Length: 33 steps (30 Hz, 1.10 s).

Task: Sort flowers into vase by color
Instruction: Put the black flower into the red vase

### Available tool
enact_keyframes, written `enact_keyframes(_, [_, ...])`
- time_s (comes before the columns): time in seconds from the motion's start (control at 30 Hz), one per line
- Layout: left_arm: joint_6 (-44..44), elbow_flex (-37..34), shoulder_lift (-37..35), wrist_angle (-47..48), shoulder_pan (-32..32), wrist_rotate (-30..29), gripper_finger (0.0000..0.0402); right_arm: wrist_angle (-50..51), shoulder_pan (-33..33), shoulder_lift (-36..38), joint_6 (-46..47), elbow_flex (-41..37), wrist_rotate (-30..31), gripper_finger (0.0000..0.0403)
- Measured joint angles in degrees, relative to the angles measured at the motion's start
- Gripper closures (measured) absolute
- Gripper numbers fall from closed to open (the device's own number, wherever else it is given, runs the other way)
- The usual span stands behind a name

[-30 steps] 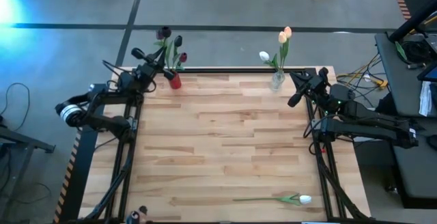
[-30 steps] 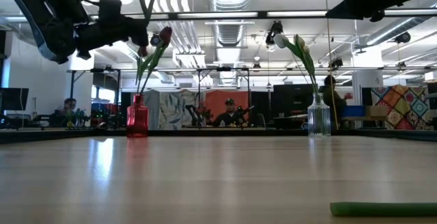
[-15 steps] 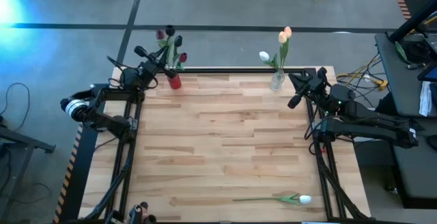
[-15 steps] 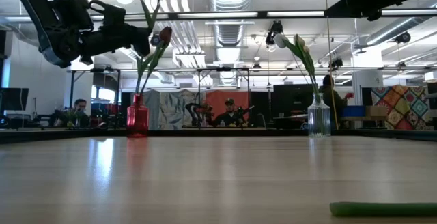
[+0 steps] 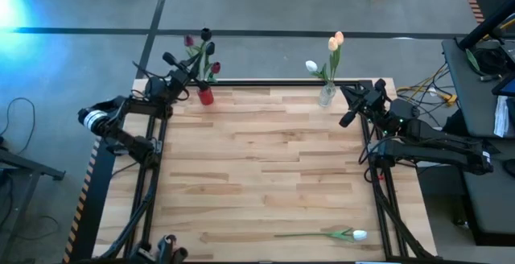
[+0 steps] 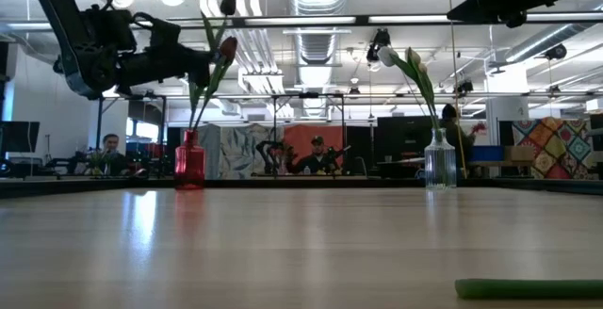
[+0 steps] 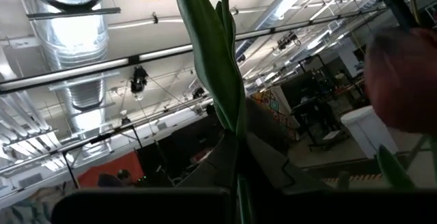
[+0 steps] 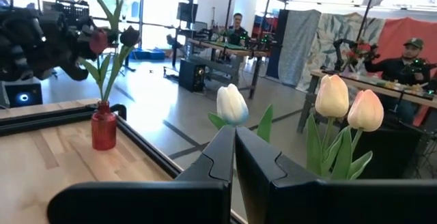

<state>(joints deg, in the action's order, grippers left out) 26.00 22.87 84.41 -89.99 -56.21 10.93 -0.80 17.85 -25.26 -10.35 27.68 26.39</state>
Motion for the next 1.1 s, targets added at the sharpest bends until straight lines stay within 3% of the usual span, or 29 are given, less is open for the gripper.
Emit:
enact_keyframes(0.6, [0.02,-3.22,0.68,0.02,0.04,0.12,0.0401,0.0,0.01,0.0,0.24,0.02,-2.49,0.0394])
enact_keyframes(1.1, [0.02,-9.85,-7.31,0.57,-0.33,-1.5,0.0395,-0.27,0.01,0.0,0.9,0.02,-2.6,0.0394])
